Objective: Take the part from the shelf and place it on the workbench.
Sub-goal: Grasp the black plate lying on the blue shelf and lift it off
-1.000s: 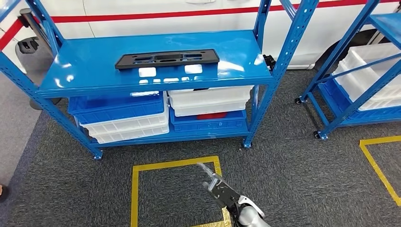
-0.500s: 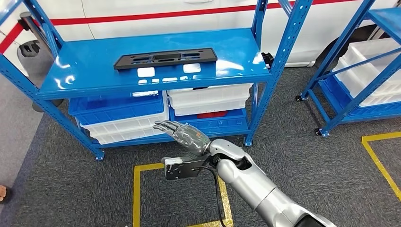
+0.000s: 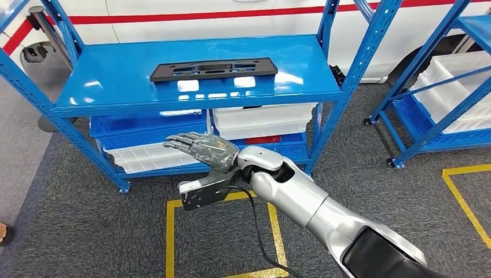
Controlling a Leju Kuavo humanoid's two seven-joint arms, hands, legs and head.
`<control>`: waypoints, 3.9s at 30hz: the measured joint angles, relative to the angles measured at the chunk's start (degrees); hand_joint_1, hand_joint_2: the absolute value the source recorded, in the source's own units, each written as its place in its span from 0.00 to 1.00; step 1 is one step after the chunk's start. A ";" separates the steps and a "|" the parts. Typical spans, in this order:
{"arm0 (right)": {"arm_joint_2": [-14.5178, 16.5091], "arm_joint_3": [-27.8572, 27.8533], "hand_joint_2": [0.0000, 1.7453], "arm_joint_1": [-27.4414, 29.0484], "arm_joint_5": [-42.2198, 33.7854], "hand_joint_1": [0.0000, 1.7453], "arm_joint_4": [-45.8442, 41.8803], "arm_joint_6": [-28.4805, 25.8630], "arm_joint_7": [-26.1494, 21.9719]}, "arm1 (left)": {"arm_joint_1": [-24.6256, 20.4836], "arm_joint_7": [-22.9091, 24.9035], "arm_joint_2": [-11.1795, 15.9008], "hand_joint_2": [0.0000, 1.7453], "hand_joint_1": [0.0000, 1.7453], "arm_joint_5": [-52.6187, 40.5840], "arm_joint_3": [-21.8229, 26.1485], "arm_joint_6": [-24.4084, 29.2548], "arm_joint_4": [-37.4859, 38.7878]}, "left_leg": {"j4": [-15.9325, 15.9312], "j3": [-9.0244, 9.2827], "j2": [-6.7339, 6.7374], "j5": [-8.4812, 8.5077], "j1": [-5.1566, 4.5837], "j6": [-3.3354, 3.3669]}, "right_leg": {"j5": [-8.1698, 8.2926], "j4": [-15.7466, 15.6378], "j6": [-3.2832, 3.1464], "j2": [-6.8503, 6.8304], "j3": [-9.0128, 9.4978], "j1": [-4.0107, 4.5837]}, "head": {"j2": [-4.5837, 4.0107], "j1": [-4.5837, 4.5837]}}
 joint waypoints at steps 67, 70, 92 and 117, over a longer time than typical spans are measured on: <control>4.56 11.86 0.00 -5.56 18.80 0.00 7.14 -26.61 6.57 | -0.69 1.46 -0.65 0.00 0.00 -2.52 1.89 -1.02 0.43 | -1.24 0.69 -0.54 0.31 -0.86 -0.32 | 5.56 -4.34 -2.24 0.90 -1.28 1.19 | 0.00 -0.01; 6.70 11.34 0.00 -5.09 18.13 0.00 11.27 -29.02 5.56 | -0.98 1.60 -0.65 0.00 0.00 -3.02 1.89 -1.26 0.43 | -1.21 0.67 -0.53 0.26 -0.91 -0.20 | 5.55 -4.40 -1.96 0.91 -1.28 1.14 | 0.00 -0.01; 16.86 8.86 0.50 -3.98 19.33 0.00 27.89 -32.37 8.93 | -2.88 1.58 -1.48 0.00 0.00 -4.70 1.88 -4.20 0.38 | -2.06 2.12 -0.42 -0.76 -0.80 1.74 | 2.61 3.84 -0.30 0.64 -5.13 0.81 | 0.00 0.00; 17.08 8.14 0.00 -1.24 19.48 0.00 30.72 -31.20 5.92 | -2.22 2.37 -1.67 0.00 0.00 -4.05 1.94 -3.57 0.39 | -0.40 -5.67 -0.22 5.81 -1.19 -0.24 | -3.54 -3.61 -3.23 1.26 7.52 1.59 | 0.00 -0.04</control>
